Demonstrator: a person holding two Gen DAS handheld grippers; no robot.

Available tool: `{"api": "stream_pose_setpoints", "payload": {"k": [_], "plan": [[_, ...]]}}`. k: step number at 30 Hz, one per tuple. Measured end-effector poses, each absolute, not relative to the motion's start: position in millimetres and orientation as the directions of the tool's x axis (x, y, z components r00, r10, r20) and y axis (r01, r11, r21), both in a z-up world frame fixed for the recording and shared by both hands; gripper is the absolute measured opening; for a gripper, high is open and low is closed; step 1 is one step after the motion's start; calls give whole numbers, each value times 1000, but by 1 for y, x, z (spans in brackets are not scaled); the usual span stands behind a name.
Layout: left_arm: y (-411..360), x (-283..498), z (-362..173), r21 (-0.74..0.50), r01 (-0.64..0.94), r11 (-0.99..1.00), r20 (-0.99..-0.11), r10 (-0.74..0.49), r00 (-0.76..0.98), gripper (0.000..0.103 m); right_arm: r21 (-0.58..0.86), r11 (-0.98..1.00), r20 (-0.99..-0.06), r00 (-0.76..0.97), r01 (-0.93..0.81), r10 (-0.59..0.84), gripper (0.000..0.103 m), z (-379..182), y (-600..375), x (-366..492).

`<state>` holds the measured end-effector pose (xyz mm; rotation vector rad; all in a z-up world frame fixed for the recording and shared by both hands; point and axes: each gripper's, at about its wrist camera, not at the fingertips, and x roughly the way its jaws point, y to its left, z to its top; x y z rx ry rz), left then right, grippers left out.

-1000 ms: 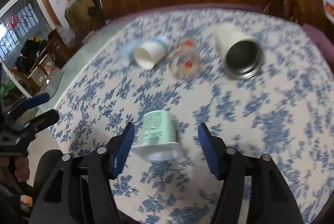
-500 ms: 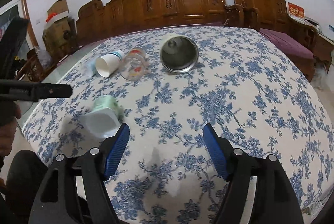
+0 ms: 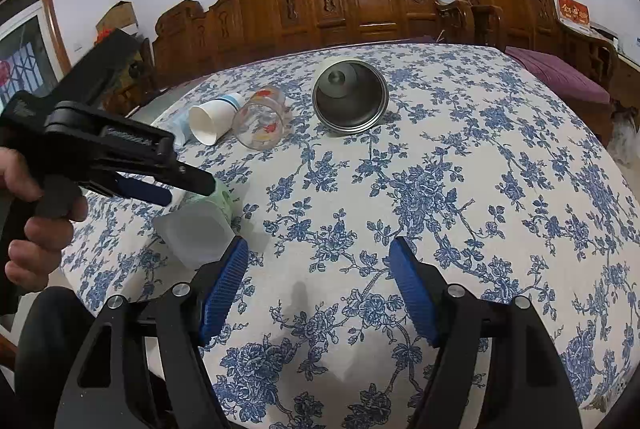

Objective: Flip cup upside down
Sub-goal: 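Close the left gripper on the green cup while the right gripper releases it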

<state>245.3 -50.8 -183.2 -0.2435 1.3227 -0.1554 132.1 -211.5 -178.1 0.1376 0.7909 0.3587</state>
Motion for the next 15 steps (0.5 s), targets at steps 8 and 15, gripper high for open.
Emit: {"api": "stream_pose_setpoints", "payload": {"k": [8,15], "plan": [[-50,255,-200,-324,-95,941,-936,-305,177,67,274,927,-671,640,-257,375,75,-180,-214,134],[-48,261,-209,-341,-136,930,-934,-320,158,53,280,923,-671,634,-263,384,75,-181,-213,134]]}}
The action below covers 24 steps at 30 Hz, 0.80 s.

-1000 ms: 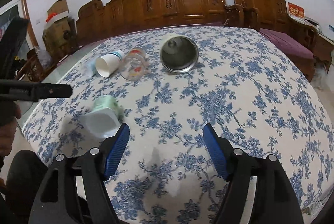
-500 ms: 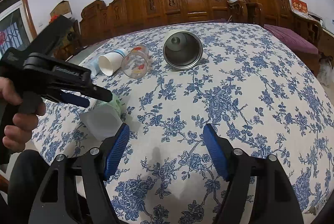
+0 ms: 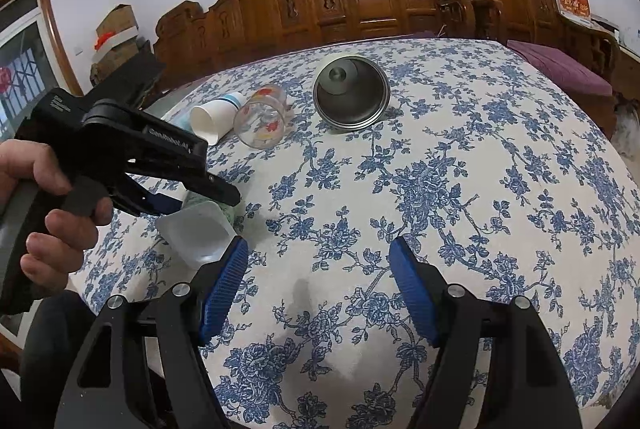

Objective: Flip cup upside down
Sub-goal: 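Close the left gripper on the green cup while the right gripper releases it, then rotate the left gripper to turn the green cup rim-down and set it on the table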

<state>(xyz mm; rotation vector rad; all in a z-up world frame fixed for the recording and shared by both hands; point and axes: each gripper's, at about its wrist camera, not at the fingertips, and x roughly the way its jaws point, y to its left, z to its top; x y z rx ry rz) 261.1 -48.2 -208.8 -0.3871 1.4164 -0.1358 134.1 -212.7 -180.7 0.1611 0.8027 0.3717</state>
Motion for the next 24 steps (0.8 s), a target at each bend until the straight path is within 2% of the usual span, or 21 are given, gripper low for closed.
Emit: {"api": "stream_pose_setpoints", "payload": {"k": [5,10,16,24], "plan": [[-57,260,-203,-325,-86,942,-931,-303,204,47,286,920,-670,630,-267,391,75,-181,-212,134],[-64,261,-188,-291,2,957,-908,-277,314,46,292,917,-664,633,-270,398,75,-181,-213,134],[-79,270,-177,-161,106,981,-873,-192,447,46,310,912,-665,625,-268,409,75,-182,-213,136],[-87,282,-169,-57,176,983,-795,-152,588,46,335,907,-670,613,-254,419,75,-186,-216,139]]}}
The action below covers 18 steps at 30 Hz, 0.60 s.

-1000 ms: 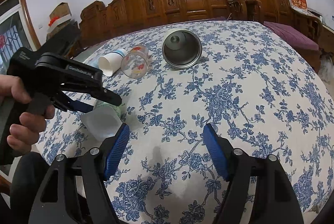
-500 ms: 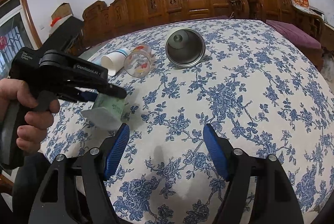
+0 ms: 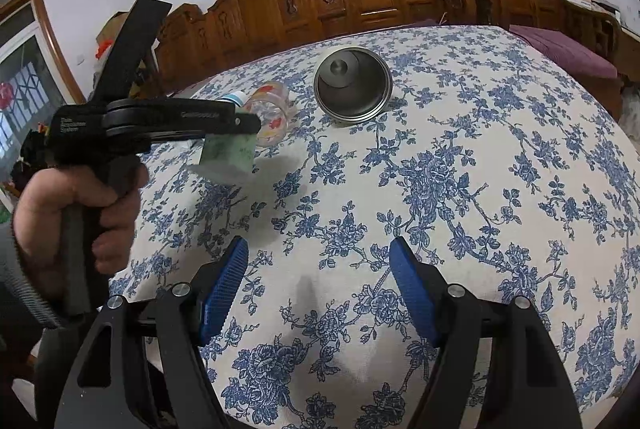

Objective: Flip cup upside down
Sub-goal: 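Rotate the left gripper to turn the green cup rim-down and set it on the table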

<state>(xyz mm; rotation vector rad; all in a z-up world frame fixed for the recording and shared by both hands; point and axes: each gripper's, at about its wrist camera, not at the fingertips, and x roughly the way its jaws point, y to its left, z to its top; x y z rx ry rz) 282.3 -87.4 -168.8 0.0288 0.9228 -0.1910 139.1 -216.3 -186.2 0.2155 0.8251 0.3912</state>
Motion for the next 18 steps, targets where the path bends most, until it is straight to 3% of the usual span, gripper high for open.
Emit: {"api": "stream_pose_setpoints", "payload": {"k": [18], "plan": [[-86,231,-179,68,227,971,-784,-89,615,44,333,908,-673,610,-254,418,75,-187,-215,140]]}}
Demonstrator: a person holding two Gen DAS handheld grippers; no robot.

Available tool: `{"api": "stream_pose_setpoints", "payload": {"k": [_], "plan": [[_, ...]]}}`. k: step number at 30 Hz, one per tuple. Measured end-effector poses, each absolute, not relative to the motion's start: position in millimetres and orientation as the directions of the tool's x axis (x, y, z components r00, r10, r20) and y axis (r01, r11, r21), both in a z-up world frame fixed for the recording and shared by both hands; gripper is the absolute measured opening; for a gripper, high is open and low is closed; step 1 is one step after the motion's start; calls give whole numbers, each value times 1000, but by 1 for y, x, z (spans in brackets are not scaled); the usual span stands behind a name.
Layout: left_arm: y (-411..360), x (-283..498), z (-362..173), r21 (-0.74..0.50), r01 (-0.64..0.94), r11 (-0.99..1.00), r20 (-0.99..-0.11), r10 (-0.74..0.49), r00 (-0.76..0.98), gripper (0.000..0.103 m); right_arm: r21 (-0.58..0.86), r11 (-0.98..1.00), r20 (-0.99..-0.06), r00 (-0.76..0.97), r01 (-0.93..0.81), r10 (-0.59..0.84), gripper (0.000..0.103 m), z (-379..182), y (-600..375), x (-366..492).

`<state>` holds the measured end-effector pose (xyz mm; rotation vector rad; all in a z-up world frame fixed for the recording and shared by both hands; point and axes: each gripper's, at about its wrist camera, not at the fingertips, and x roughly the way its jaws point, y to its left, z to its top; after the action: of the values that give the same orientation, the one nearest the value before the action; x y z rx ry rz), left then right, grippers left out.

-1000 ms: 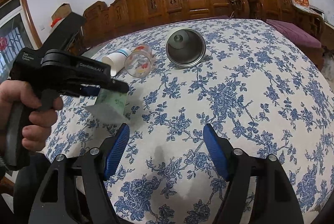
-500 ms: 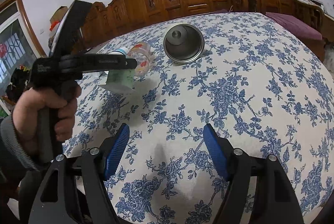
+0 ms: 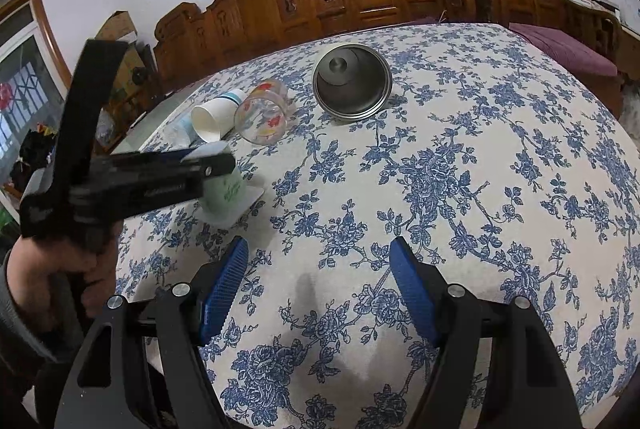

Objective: Flip cup upside down
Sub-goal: 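Rotate the left gripper to turn the green cup rim-down and set it on the table, then open the left gripper and withdraw it from the inverted cup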

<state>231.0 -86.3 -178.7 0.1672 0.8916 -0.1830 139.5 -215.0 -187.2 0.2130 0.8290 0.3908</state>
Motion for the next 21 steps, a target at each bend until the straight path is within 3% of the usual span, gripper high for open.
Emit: {"api": "stream_pose_setpoints", "payload": {"k": [10,14,21], "plan": [[-86,221,-182,72,221,973,-787,-81,612,46,322,913,-673,617,-250,407,75,-187,-216,139],[-84,215,-180,63,216,974,-785,-86,614,60,316,915,-673,621,-250,402,75,-185,-216,137],[-70,197,-169,18,191,981,-777,-106,620,71,296,924,-678,627,-244,383,75,-185,-216,136]]}}
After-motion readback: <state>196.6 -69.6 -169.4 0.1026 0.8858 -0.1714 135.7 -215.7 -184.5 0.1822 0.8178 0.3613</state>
